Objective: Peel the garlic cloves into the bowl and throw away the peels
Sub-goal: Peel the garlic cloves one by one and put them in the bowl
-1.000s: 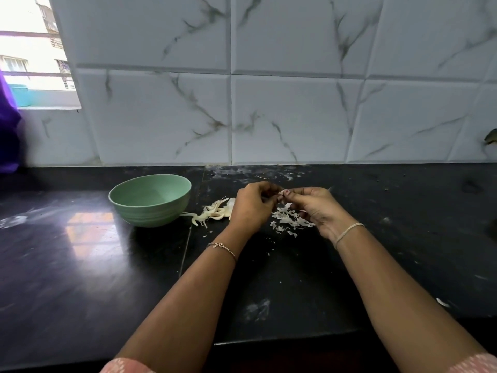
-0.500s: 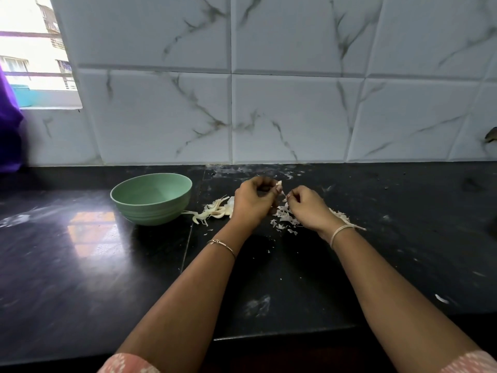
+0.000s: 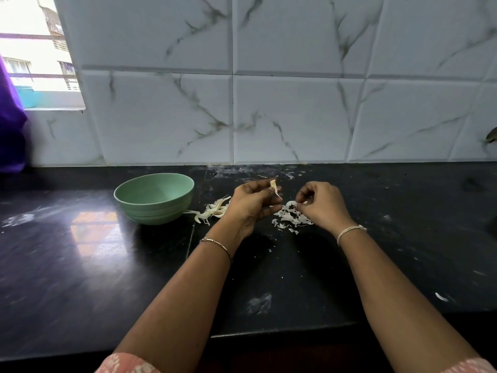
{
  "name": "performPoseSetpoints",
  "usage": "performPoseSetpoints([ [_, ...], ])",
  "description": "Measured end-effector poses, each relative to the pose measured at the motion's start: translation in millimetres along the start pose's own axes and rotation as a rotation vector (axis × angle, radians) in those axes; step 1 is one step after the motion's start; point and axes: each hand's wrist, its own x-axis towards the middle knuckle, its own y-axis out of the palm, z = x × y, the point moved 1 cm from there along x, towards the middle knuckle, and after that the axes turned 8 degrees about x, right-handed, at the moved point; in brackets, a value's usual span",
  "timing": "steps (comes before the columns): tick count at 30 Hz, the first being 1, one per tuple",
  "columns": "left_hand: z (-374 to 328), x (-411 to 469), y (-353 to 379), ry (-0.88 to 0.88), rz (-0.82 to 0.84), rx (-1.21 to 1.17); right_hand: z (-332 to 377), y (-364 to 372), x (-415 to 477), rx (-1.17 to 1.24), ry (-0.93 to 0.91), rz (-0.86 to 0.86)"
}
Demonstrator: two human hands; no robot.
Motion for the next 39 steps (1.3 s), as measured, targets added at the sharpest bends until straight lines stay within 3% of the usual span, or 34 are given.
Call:
performPoseSetpoints([
  [3, 1.5, -0.4, -1.4, -0.006, 0.010, 0.004, 2.0, 3.2, -0.8, 0.068, -0.050, 0.001],
  [7, 2.8, -0.4, -1.0, -0.042, 0.017, -0.001, 4.1, 3.5, 0.6, 0.189, -0.094, -0.122],
  [11, 3.2, -2.3, 2.3, -0.042, 0.036, 0.037, 10.8, 8.4, -0.6, 0.439, -0.126, -0.027],
  [18, 5.3, -3.4, 3.6, -0.008, 0.102, 0.091, 5.1, 10.2, 2.4, 0.351, -0.124, -0.113],
  [25, 8.6, 4.8, 2.2, 0.203, -0.088, 0.346, 6.0, 10.5, 1.3, 0.340, -0.059, -0.124],
  [39, 10.0, 5.2, 2.7, 0.299, -0.117, 0.555, 6.2, 7.8, -1.3, 0.268, -0.102, -0.102],
])
